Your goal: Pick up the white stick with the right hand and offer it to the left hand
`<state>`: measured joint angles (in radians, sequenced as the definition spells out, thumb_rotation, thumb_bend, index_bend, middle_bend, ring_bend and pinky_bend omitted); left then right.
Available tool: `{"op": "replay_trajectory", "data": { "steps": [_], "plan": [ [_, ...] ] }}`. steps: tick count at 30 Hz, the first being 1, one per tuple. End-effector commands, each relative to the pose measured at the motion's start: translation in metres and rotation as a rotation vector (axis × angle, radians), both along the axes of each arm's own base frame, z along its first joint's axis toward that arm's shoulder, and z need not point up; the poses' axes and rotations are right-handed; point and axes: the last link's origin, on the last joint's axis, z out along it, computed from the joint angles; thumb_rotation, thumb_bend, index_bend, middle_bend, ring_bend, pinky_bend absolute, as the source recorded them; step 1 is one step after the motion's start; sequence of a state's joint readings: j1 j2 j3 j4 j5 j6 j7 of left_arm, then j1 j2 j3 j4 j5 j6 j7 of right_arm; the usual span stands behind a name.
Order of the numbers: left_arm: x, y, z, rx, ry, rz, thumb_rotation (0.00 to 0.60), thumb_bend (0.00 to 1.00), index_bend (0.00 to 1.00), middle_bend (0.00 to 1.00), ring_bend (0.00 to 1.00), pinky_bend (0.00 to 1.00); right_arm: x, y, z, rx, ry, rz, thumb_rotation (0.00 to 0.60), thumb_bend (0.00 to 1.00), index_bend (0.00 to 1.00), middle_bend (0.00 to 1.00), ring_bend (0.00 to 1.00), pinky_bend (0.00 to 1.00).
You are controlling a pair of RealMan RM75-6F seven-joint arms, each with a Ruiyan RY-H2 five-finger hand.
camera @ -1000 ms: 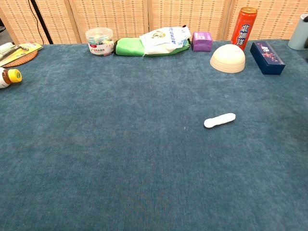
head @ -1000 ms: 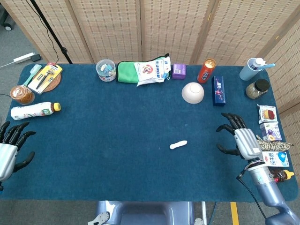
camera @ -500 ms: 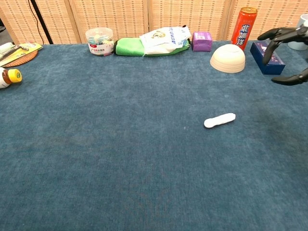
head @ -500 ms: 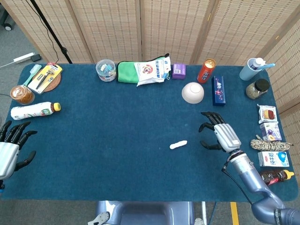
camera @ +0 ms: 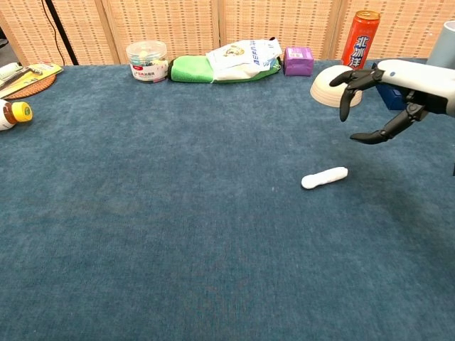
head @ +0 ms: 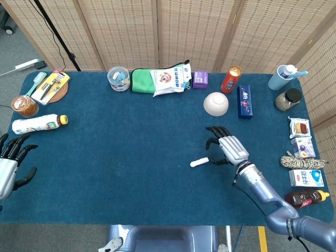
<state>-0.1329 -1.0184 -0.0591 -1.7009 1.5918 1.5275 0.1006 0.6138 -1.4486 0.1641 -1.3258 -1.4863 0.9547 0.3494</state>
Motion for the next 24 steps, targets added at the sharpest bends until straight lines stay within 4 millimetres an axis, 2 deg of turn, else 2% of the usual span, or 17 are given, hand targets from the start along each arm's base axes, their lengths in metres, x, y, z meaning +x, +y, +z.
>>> {"op": "replay_trajectory", "data": {
  "steps": [1, 24],
  "plan": [
    [-0.001, 0.000, 0.000, 0.000, 0.000, 0.003, 0.600, 0.27, 0.28, 0.14, 0.15, 0.03, 0.001, -0.001, -0.004, 0.000, 0.005, 0.009, 0.600, 0.32, 0.48, 0.10, 0.00, 0.00],
    [-0.006, -0.002, 0.000, -0.001, -0.002, 0.019, 0.600, 0.27, 0.28, 0.14, 0.15, 0.03, 0.002, -0.002, -0.044, 0.023, 0.188, 0.111, 0.600, 0.32, 0.47, 0.10, 0.00, 0.00]
  ]
}}
